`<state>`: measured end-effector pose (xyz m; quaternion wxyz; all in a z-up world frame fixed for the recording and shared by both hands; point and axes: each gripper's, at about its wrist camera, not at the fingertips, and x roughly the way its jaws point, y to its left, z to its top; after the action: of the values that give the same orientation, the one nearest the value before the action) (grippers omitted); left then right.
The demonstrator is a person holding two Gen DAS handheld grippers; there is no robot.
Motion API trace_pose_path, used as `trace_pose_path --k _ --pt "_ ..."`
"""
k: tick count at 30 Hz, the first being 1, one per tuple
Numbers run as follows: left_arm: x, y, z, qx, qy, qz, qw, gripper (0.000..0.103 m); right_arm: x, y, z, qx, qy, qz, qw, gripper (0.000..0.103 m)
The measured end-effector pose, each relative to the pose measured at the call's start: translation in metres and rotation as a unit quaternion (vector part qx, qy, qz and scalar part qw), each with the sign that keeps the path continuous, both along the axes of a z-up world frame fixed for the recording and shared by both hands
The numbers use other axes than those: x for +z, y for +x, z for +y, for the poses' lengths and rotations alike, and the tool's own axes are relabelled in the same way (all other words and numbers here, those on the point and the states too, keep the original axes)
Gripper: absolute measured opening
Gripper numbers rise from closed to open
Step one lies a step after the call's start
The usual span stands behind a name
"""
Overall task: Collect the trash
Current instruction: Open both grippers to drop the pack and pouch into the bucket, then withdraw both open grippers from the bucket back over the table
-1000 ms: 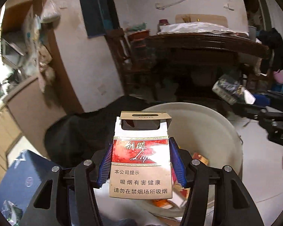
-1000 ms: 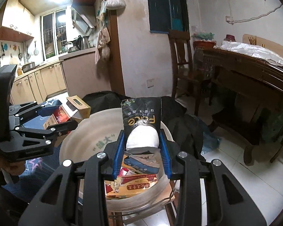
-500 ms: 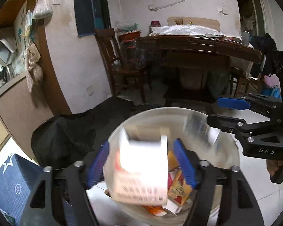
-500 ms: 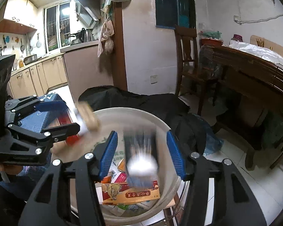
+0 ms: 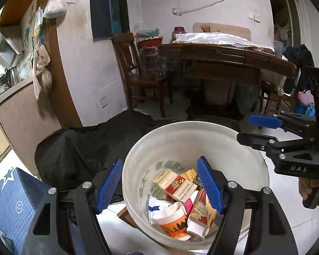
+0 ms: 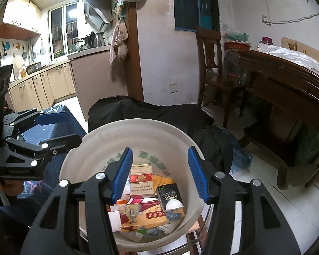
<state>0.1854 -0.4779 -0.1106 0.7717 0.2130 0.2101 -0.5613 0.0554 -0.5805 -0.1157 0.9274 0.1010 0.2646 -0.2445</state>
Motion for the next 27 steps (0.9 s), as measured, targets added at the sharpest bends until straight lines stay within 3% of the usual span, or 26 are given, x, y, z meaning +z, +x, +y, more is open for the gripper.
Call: trace_pose_path --k 6,10,16,19,22,27 --pt "-0.002 0.000 0.037 0.024 -0.002 -0.008 0.9997 0.074 0.007 0.009 0.027 0.029 -0.007 -0.011 0.999 0.052" --pt "-0.010 0.009 0.082 0.054 0.001 -0.005 0.9986 0.074 0.012 0.027 0.063 0.078 -0.016 -0.020 0.997 0.052" --pt "-0.025 0.044 0.170 0.149 0.007 0.021 0.9886 0.074 0.012 0.073 0.130 0.182 -0.023 -0.025 0.983 0.052" --pt "-0.030 0.067 0.224 0.217 0.004 0.043 0.9751 0.074 0.004 0.103 0.158 0.229 -0.020 -0.011 0.973 0.052" --pt "-0.032 0.089 0.283 0.290 0.001 0.055 0.9556 0.074 -0.009 0.136 0.186 0.279 -0.015 0.014 0.960 0.052" --pt "-0.022 0.130 0.385 0.434 -0.015 0.062 0.8988 0.076 -0.024 0.189 0.226 0.339 0.001 0.041 0.940 0.052"
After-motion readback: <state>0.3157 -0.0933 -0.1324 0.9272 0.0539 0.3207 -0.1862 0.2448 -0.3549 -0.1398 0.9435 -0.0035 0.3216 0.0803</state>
